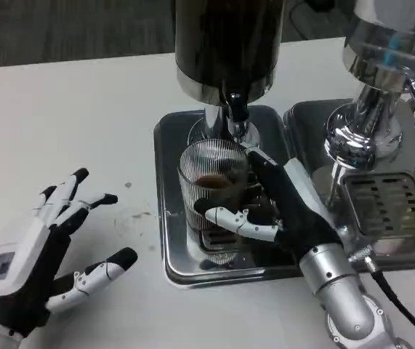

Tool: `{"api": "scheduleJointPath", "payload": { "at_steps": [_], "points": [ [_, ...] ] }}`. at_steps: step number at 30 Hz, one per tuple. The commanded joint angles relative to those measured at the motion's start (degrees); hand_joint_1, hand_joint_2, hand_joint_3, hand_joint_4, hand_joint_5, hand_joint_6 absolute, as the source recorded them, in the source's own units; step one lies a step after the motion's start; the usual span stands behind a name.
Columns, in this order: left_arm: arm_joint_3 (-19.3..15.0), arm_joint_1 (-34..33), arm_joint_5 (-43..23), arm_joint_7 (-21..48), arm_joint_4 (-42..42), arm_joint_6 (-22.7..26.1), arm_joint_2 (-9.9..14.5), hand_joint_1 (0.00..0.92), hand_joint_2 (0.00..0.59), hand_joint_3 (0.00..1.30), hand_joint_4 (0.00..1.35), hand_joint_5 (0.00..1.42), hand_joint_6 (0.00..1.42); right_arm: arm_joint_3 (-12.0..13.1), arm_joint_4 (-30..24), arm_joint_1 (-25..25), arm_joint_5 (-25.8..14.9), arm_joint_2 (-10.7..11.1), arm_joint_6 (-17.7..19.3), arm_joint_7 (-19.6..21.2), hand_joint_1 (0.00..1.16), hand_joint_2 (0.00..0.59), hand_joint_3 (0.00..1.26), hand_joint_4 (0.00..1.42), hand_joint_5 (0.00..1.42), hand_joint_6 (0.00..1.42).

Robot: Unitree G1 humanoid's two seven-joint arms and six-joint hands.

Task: Grasp the cup under the faucet to collect the drink, then remove the cup.

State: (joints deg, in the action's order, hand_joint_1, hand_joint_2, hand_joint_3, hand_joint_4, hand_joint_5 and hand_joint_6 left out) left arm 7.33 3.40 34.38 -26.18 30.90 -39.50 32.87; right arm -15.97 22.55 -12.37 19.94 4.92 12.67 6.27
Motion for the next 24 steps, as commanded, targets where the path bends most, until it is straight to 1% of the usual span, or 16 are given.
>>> {"api": "scheduleJointPath", "payload": {
  "at_steps": [1, 11, 17, 19, 24],
  "points": [
    [-0.28, 0.51, -0.08, 0.64, -0.41, 0.4, 0.51, 0.0, 0.133, 0.29, 0.0, 0.04, 0.0, 0.14, 0.95, 0.64, 0.36, -0.6, 1.04, 1.21, 0.83, 0.189, 0.23, 0.33, 0.46, 0.55],
    [-0.24, 0.41, -0.24, 0.79, -0.22, 0.31, 0.34, 0.0, 0.133, 0.29, 0.0, 0.04, 0.0, 0.34, 2.52, 0.78, 0.57, -0.82, 3.31, 3.34, 0.86, 0.189, 0.29, 0.38, 0.52, 0.62],
    [-0.23, 0.42, -0.41, 0.88, -0.14, 0.27, 0.2, 0.0, 0.133, 0.29, 0.0, 0.04, 0.0, 0.85, 2.86, 1.13, 1.35, -0.92, 4.88, 6.22, 0.87, 0.192, 0.31, 0.41, 0.56, 0.66],
    [-0.2, 0.33, -0.44, 0.9, -0.05, 0.25, 0.16, 0.0, 0.134, 0.29, 0.0, 0.04, 0.0, 1.02, 2.82, 1.36, 1.59, -0.94, 5.59, 7.33, 0.88, 0.186, 0.32, 0.42, 0.59, 0.7],
    [-0.19, 0.17, -0.58, 0.97, 0.05, 0.24, 0.01, 0.0, 0.134, 0.29, 0.0, 0.04, 0.0, 1.19, 3.04, 1.33, 1.28, -0.87, 5.67, 7.62, 0.9, 0.192, 0.35, 0.45, 0.63, 0.77]
  ]
}}
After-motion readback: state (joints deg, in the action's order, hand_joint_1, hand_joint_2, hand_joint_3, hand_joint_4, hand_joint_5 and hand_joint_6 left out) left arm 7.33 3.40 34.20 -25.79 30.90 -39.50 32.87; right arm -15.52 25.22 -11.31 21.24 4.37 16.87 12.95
